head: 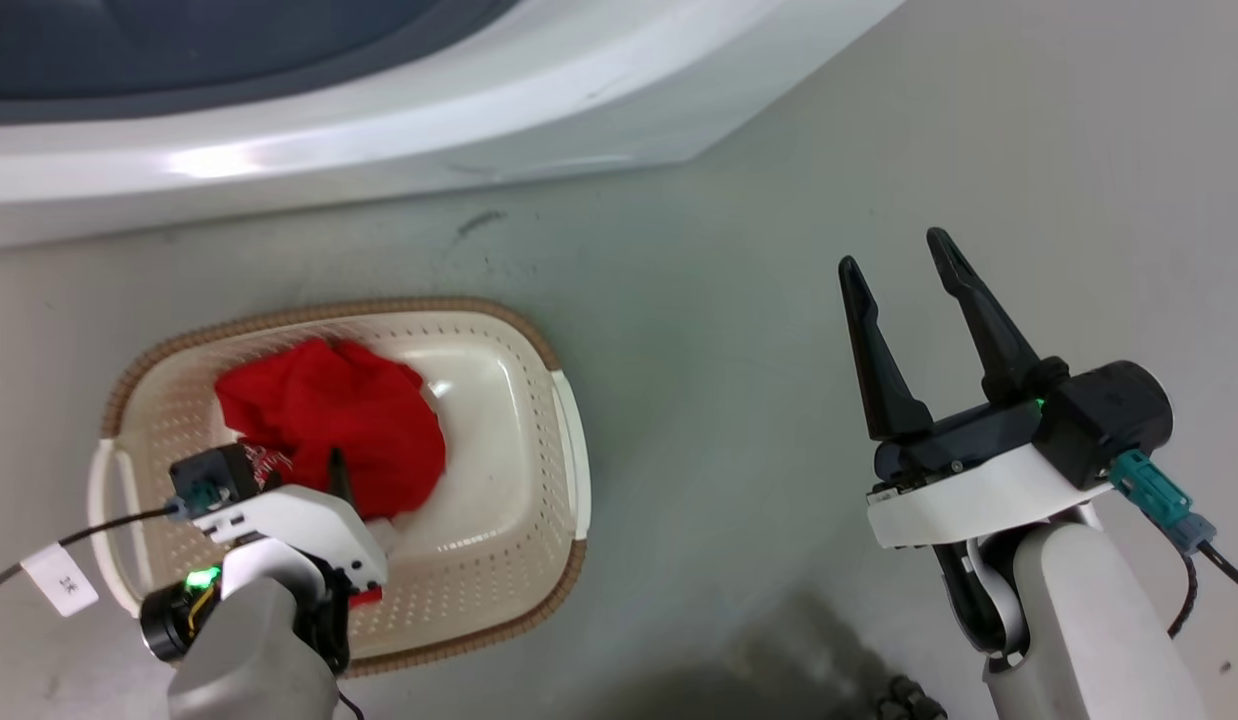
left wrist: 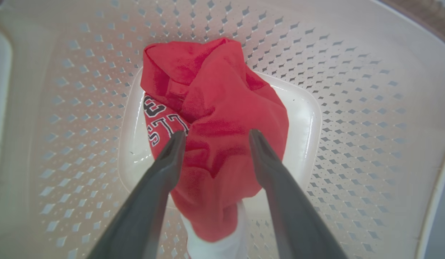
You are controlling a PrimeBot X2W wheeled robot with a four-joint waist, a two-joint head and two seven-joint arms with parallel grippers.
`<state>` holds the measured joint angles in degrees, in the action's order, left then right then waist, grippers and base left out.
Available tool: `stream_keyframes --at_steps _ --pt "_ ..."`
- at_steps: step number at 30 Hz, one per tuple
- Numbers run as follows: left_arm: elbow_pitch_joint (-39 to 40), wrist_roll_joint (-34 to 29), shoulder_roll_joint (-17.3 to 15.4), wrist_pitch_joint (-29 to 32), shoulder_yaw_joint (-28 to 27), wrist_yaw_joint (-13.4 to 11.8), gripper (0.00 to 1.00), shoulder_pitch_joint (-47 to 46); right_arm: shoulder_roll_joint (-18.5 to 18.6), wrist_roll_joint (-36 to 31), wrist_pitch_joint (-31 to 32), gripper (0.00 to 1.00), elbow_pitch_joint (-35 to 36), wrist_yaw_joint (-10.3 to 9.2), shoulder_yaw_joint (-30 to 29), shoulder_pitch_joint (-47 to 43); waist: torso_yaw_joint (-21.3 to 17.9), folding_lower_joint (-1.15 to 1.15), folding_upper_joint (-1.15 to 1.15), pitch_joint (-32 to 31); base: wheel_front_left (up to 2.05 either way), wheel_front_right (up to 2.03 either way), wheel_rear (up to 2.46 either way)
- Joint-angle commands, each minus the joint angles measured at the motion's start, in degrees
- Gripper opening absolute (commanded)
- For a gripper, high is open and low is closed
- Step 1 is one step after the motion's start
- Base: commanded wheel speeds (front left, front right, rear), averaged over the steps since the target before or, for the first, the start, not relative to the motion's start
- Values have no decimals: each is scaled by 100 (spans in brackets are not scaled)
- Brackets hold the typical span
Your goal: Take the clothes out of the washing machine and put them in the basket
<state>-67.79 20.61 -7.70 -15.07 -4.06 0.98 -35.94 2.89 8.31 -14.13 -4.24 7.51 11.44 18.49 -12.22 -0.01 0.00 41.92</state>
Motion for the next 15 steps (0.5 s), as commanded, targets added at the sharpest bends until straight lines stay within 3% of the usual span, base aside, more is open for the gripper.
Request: stream_keyframes --at_steps 1,15 --pt "8 -33 42 -14 -2 20 100 115 -3 -37 -39 100 -56 -4 -37 -58 76 1 0 -325 0 0 0" --pt "1630 -552 416 -14 -110 -15 100 1506 0 -339 225 100 -48 -4 -555 -816 561 1 0 -2233 0 0 0"
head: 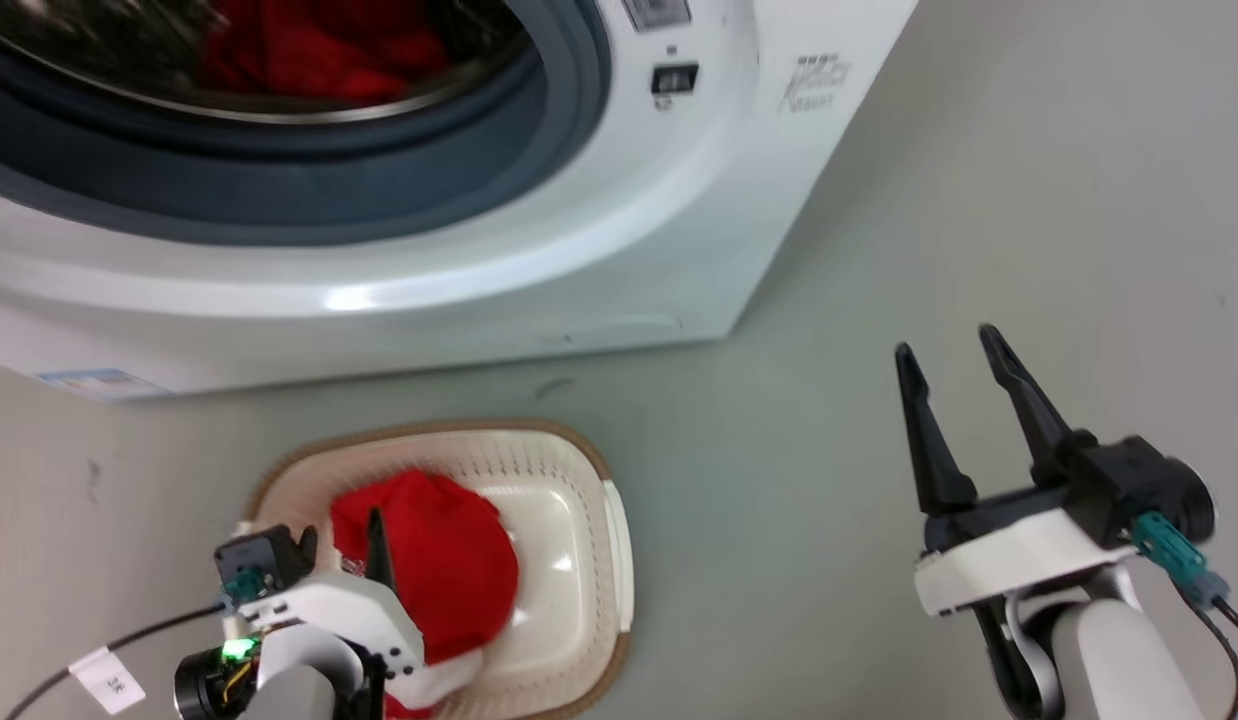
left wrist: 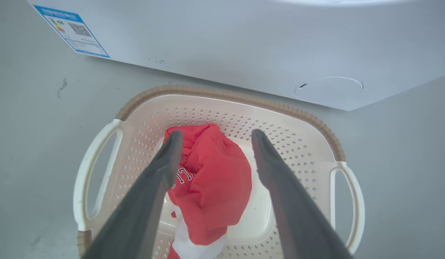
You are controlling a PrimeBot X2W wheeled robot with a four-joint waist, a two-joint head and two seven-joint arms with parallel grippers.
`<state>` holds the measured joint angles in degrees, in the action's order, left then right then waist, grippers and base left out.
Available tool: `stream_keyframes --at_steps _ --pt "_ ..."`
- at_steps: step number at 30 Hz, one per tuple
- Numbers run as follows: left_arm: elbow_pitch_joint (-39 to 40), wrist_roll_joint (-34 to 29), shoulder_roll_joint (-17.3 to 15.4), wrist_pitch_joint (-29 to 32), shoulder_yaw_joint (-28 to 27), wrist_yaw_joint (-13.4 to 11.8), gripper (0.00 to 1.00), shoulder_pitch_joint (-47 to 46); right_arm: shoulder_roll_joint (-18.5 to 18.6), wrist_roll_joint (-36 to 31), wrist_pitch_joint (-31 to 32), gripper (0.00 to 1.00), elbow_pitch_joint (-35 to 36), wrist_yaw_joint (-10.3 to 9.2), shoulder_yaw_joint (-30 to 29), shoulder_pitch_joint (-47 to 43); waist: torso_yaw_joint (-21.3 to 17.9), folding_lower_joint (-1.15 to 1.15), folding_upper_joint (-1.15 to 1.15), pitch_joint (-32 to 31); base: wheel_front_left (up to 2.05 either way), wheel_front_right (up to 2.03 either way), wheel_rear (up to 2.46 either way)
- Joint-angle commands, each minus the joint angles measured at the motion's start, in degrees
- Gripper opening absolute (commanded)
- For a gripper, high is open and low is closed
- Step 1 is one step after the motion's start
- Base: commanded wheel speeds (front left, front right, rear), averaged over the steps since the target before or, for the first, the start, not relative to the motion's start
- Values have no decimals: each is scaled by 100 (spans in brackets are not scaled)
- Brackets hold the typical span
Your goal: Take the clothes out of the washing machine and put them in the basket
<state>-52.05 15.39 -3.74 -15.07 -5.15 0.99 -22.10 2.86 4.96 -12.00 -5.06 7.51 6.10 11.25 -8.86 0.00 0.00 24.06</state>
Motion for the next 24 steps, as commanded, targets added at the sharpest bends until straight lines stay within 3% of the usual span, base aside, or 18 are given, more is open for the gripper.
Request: stream_keyframes --at_steps 1,8,17,24 --pt "232 -87 40 -14 14 -22 100 228 2 -31 41 100 63 -4 -83 -151 273 0 0 -564 0 0 0" --pt "1482 -64 90 -15 286 -26 100 798 2 -137 289 100 371 -4 -375 -482 512 0 0 -990 0 0 0" --pt "2989 -209 86 -14 746 -340 100 1145 1 -207 474 100 671 -4 -557 -680 663 0 0 -1226 0 0 0" --pt "3687 -431 87 -14 825 -453 100 1083 2 -163 527 100 821 -4 -616 -753 691 0 0 -1265 0 0 0"
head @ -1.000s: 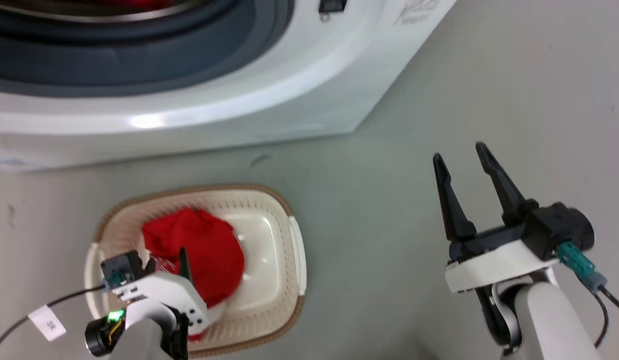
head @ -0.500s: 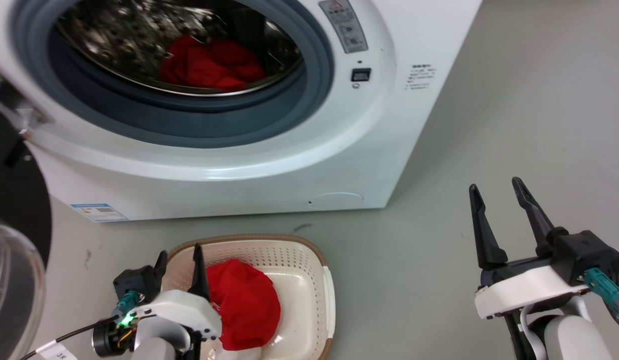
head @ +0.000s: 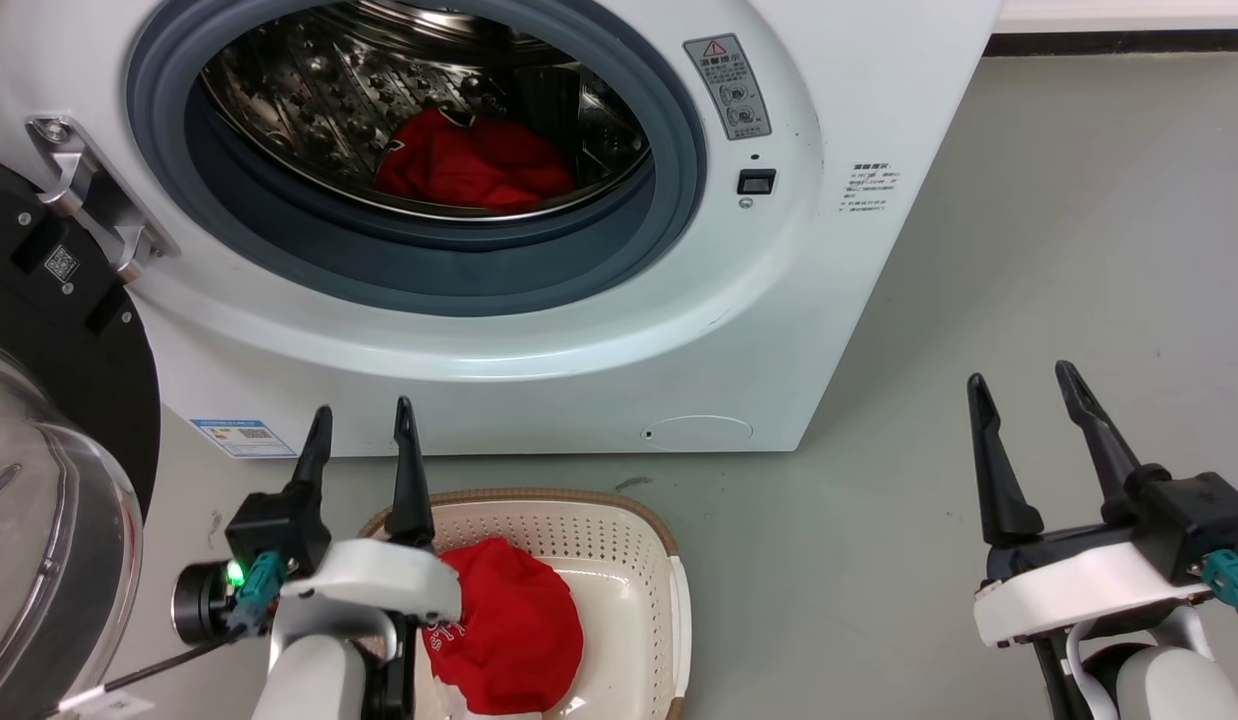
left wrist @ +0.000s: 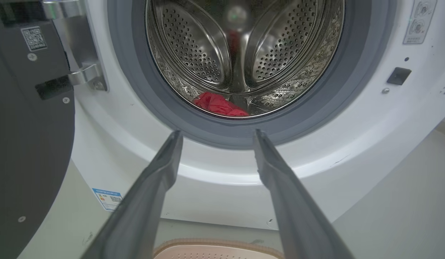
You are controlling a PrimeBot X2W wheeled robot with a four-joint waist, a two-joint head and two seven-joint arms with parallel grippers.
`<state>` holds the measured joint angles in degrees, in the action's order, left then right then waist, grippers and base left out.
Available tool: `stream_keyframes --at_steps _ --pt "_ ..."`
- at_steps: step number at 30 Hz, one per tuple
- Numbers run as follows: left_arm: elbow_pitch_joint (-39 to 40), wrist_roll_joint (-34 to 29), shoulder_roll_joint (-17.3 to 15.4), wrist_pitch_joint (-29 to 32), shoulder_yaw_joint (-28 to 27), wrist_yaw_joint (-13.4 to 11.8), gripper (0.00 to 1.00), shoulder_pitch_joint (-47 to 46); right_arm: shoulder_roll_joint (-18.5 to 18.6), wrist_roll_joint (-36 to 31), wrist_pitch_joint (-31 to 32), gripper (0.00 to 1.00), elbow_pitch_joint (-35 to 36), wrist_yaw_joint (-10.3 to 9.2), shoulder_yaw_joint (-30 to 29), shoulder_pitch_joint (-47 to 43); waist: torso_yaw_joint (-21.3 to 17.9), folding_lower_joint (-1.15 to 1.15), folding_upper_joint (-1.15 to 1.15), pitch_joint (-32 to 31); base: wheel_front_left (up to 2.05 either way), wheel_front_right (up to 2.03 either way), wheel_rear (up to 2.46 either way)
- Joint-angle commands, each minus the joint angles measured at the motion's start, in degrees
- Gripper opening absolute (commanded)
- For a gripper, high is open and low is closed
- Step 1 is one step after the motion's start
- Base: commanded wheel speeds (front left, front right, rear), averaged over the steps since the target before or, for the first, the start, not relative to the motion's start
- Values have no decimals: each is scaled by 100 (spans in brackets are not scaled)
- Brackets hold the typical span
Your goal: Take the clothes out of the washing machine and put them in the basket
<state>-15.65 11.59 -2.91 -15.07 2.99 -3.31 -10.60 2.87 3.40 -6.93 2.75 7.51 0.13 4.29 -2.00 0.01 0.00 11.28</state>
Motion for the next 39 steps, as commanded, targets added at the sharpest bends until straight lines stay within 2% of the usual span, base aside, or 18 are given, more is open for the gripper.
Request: stream_keyframes --at_steps 1,6,14,25,32,39 --pt "79 -94 3 -15 27 -12 100 -134 1 0 14 100 57 -4 -30 -58 13 -1 0 31 0 0 0" --pt "-54 -271 4 -15 37 97 100 -678 0 43 17 100 165 -4 -45 43 50 -1 0 274 0 0 0" --pt "-745 -351 -145 -15 -59 422 100 -2006 1 59 -5 100 249 -4 140 307 -48 -1 0 883 0 0 0" --pt "-2126 -433 -585 73 10 741 100 -3951 0 171 -189 100 130 -4 440 756 -348 -1 0 1797 0 0 0" --pt "-3097 -547 -913 588 127 801 100 -5211 -1 249 -345 100 -17 -4 666 1072 -627 -1 0 2338 0 0 0" --pt "-3915 -797 -1282 1432 356 782 100 -6324 -2 489 -536 100 -245 -4 866 1294 -1013 -1 0 2728 0 0 0"
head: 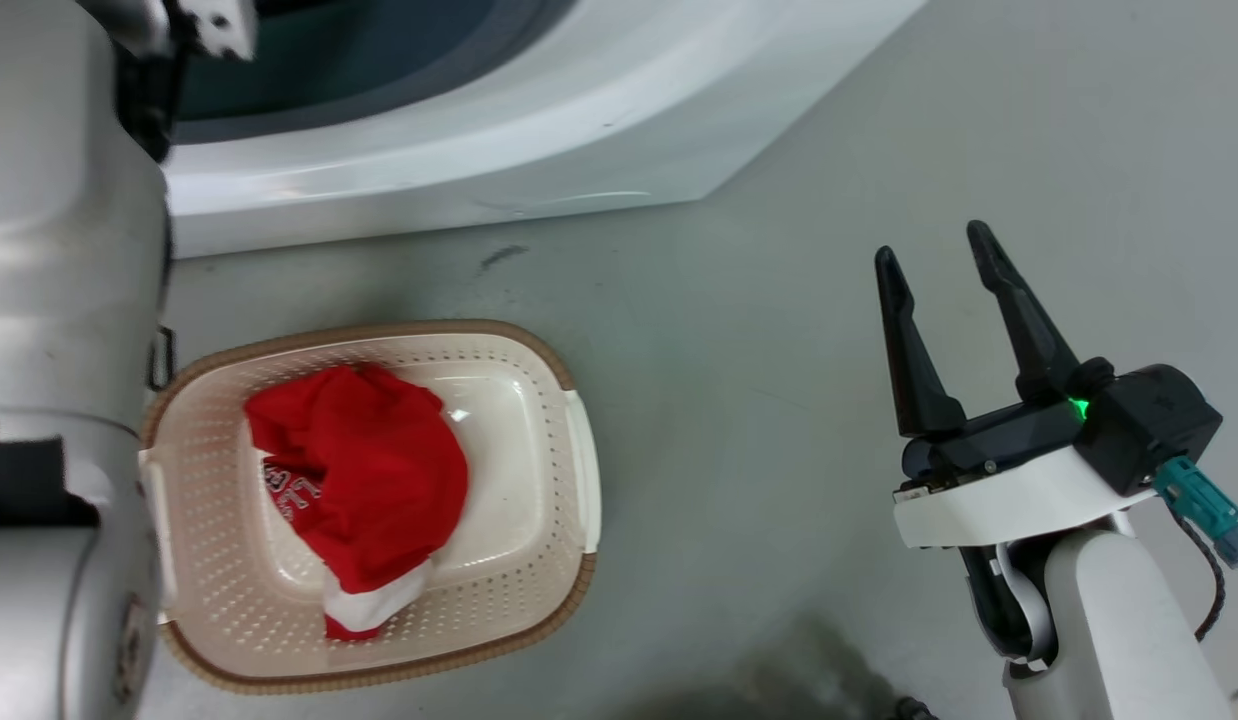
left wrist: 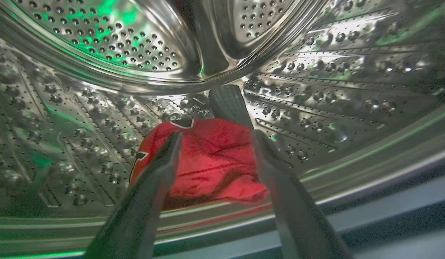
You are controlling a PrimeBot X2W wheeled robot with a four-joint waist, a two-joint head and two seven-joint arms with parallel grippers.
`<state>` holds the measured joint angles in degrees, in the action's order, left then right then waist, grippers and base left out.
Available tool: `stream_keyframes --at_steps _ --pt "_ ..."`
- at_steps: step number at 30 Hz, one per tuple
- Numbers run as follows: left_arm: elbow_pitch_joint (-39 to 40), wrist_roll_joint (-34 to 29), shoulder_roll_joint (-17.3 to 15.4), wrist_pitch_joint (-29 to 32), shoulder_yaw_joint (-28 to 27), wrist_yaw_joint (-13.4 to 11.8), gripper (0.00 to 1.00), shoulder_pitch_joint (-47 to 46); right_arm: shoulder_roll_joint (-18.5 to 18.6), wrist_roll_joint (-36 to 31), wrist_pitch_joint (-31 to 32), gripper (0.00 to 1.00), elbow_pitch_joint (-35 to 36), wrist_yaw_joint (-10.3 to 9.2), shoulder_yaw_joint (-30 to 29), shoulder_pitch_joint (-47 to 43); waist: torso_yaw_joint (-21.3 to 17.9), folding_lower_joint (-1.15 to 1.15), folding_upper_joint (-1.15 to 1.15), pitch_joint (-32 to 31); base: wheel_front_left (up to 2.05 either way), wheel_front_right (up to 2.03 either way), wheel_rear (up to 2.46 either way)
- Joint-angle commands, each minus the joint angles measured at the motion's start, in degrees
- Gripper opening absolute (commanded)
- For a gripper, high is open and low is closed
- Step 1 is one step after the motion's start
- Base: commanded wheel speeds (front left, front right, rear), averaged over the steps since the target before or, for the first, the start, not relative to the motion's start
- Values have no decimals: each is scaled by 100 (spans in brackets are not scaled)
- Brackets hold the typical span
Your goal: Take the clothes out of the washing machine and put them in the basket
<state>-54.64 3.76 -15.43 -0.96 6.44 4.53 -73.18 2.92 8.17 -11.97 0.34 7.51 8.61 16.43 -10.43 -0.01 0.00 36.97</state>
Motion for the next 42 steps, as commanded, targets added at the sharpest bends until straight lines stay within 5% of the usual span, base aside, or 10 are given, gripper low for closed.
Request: stream_keyframes --at_steps 1,13,27,28,30,36,42 --pt "-120 -48 -83 148 38 5 100 -183 -6 47 -61 100 -40 -4 45 102 -225 1 0 198 0 0 0" --pt "-1092 -363 -878 2126 418 151 100 -1541 -6 444 -281 100 -375 -4 377 322 -831 1 0 636 0 0 0" --pt "-1370 -399 -1271 3526 671 186 100 -2032 -6 767 -323 100 -394 -4 765 381 -1214 1 0 918 0 0 0" --pt "-1387 -377 -1282 3596 660 139 53 -2007 -6 787 -323 100 -389 -4 770 376 -1225 1 0 917 0 0 0" --pt "-1320 -374 -1300 3568 664 68 0 -1950 -7 806 -323 100 -379 -4 782 363 -1236 1 0 909 0 0 0" --pt "-1083 -292 -1335 3302 647 -127 0 -1728 -6 788 -323 100 -412 -4 758 349 -1212 1 0 784 0 0 0" --pt "-682 -159 -1334 2315 554 -373 0 -1295 -5 713 -323 100 -475 -4 677 312 -1117 1 0 496 0 0 0"
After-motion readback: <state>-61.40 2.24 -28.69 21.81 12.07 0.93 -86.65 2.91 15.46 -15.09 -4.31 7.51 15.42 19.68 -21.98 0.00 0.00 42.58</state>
